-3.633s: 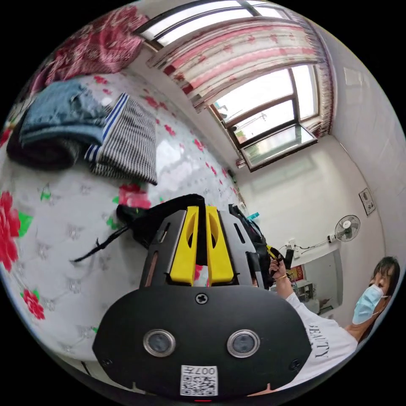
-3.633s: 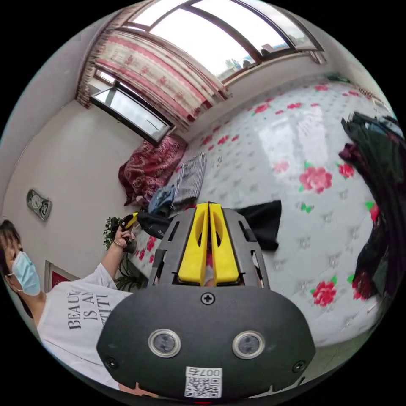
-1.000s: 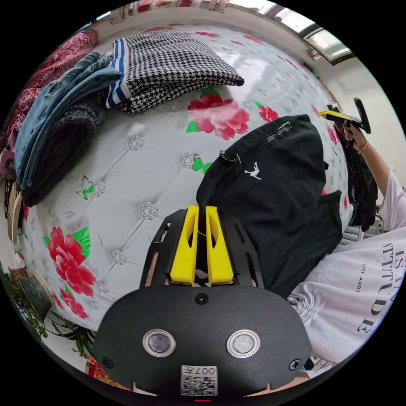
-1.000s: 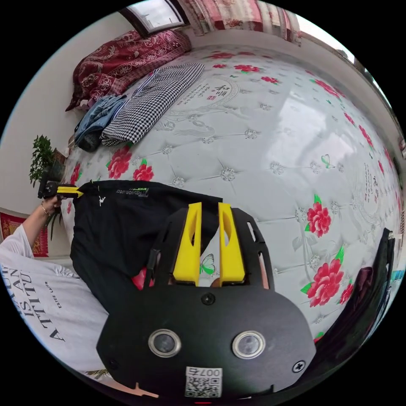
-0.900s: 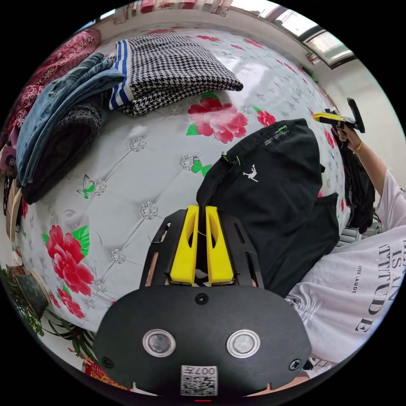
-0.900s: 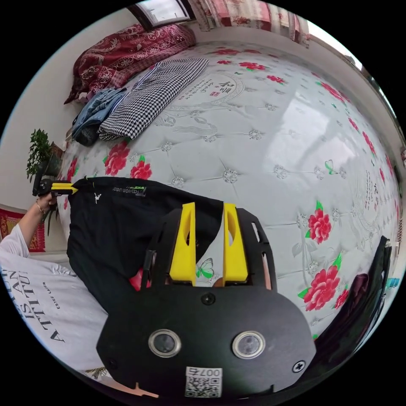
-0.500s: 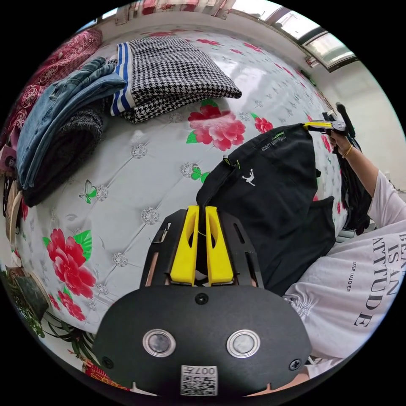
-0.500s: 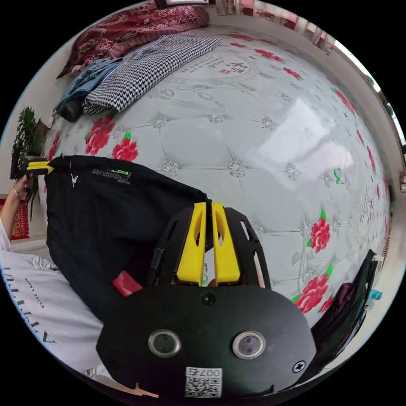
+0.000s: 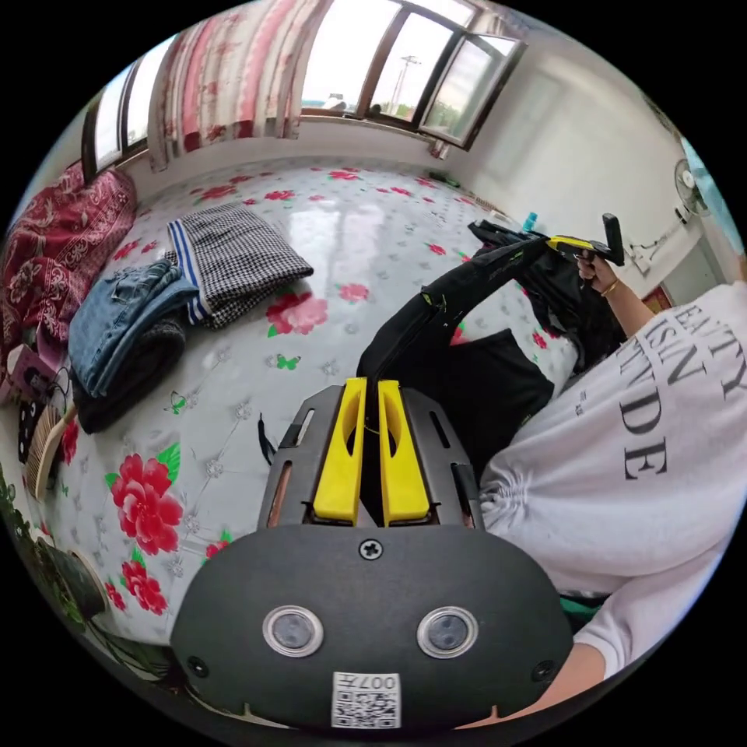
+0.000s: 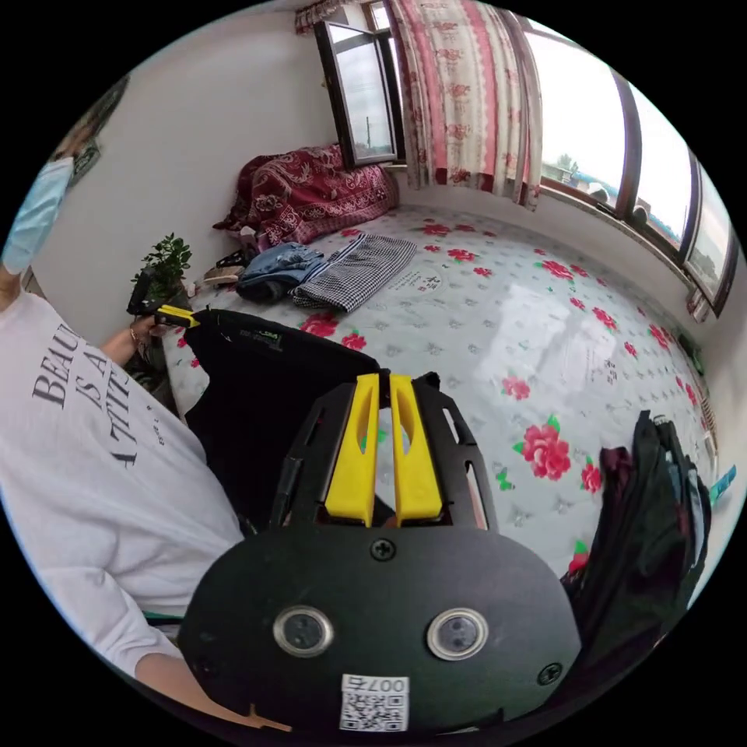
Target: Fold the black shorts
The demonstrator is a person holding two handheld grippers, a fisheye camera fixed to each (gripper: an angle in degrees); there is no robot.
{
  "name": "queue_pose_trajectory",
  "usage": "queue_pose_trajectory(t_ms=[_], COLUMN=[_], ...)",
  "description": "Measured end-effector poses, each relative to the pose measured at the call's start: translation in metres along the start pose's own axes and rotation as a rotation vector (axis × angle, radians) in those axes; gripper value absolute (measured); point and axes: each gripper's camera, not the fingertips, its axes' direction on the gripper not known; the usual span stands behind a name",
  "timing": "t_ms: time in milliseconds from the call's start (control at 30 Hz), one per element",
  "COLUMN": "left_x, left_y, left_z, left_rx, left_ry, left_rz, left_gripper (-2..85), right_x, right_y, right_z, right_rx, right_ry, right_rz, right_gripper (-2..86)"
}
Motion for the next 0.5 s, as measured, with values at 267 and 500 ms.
queue_pose_trajectory(t_ms=[267,500], left_x=[0.061,0.060], left_y=[0.093,0.096], left_z=[0.127,0.109], left_rx=[-0.401,-0.381], left_ry=[0.047,0.002], left_rz=[0.026,0.072], left_gripper=[-0.3,-0.1], right_x=[-0.025,-0.037], right_y=[0.175,0.171], right_z=[0.120,0.090], right_rx=[-0.486,-0.394], right_ry=[-0.044,-0.009], right_rz=[0.293,0.218], right_gripper=[0.1,0.1])
